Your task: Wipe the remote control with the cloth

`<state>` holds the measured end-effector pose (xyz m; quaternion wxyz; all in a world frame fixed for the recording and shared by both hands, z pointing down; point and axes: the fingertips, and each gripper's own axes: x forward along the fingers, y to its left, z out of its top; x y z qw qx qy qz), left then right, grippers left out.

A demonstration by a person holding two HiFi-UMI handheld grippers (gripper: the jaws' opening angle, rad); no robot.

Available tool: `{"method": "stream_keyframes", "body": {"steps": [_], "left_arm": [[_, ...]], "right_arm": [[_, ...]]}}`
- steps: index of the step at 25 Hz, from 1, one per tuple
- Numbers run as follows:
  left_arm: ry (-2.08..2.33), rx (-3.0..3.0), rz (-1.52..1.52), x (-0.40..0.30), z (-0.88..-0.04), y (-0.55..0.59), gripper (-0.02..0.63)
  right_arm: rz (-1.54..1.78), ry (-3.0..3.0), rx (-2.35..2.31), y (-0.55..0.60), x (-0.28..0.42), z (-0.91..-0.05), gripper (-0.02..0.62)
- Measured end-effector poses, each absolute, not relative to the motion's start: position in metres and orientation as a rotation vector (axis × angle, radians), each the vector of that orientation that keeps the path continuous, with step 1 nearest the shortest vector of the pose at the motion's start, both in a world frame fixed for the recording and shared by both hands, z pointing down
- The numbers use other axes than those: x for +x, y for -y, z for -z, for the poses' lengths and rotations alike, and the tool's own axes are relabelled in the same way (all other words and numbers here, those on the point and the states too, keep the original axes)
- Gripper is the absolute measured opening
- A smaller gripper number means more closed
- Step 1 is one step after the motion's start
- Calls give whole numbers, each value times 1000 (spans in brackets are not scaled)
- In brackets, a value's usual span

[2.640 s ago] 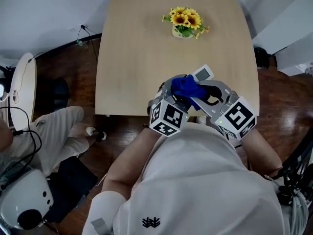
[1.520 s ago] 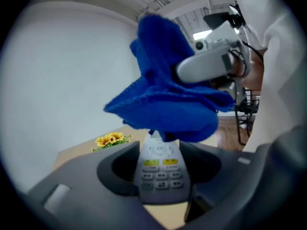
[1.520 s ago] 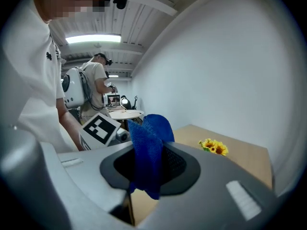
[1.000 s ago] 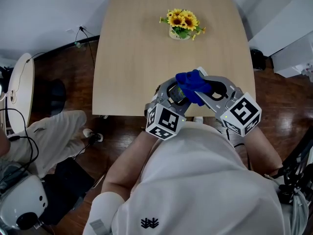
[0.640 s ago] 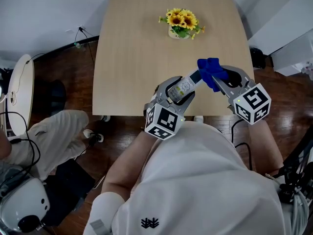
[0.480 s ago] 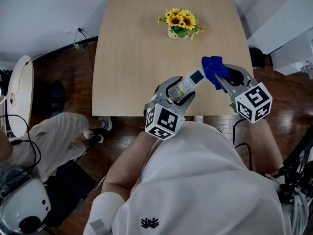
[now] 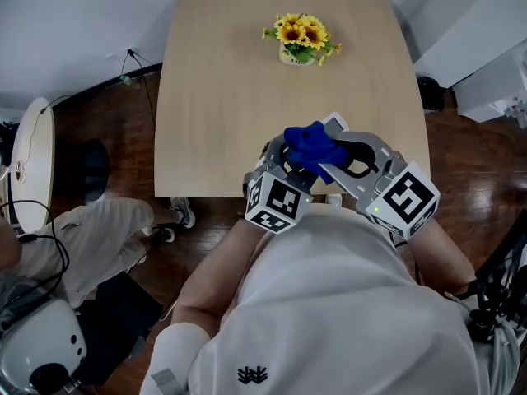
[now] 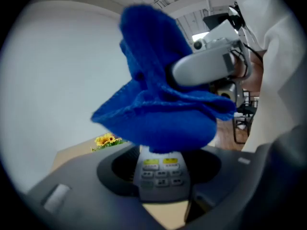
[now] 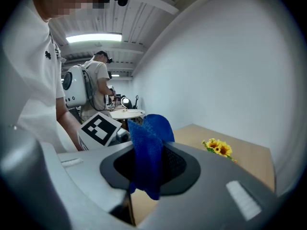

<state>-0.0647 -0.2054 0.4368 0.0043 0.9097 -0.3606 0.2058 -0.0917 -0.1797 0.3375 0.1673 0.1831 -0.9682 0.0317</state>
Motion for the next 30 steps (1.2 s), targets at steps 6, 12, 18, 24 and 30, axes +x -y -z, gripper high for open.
{"method": "stream_keyframes", "body": {"steps": [6,12,18,24,30], "left_arm": [[1137,2851,-645,-68,-434,203,273],[1143,2842,-643,-73,-435,199,273],[1132,2839,-650,-72,-439,197,273],[1132,2800,-650,-72,-451,200,273],[1193,2716,-665,-79,-474,212,273]], "right_arm": [[-148,2758,449,169,-105,-354,89],[-204,2694,623,206,-70,-367,89],[-244,2595,817,243,-17,-387,89],[-277,2520,958,260,29,-401,89],[-347,2449,1029,259,68,-426,89]]}}
